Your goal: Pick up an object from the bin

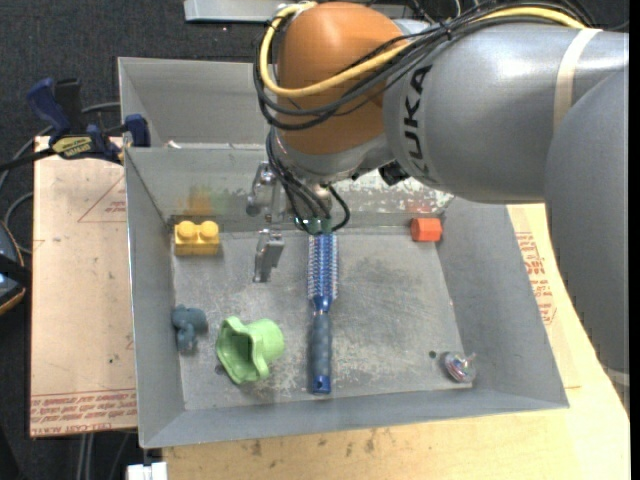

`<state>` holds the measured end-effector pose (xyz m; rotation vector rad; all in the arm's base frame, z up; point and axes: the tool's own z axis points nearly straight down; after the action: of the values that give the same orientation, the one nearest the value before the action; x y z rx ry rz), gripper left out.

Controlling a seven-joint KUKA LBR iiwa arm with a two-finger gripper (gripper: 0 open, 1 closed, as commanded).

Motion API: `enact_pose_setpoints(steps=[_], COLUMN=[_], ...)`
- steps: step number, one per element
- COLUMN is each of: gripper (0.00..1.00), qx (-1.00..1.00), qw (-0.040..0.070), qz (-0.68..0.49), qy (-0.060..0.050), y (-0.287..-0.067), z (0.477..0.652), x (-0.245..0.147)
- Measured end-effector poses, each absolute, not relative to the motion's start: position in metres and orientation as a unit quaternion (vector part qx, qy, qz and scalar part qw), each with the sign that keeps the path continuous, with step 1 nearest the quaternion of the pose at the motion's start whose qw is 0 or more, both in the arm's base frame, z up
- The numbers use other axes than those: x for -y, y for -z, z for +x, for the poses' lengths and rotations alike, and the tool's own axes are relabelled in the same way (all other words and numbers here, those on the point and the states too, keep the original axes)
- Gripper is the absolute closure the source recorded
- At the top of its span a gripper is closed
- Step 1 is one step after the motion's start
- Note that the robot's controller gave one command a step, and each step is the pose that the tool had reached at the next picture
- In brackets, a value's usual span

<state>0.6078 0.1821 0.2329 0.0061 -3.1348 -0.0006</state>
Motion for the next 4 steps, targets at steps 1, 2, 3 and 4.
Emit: enact_pose_setpoints(steps=[1, 2, 3, 4], gripper=[0.0, 0.0, 0.0, 0.0], qx=[0.997, 0.98, 0.927, 0.909], qw=[0.004, -0.001, -0.006, -0.004], qz=[0.074, 0.199, 0.374, 0.417], qy=[0.0, 0.0, 0.0, 0.0], y=[-0.098, -0.114, -0.085, -0.077], z=[0.573, 0.54, 0.488, 0.494], x=[-0.189, -0.154, -0.133, -0.182])
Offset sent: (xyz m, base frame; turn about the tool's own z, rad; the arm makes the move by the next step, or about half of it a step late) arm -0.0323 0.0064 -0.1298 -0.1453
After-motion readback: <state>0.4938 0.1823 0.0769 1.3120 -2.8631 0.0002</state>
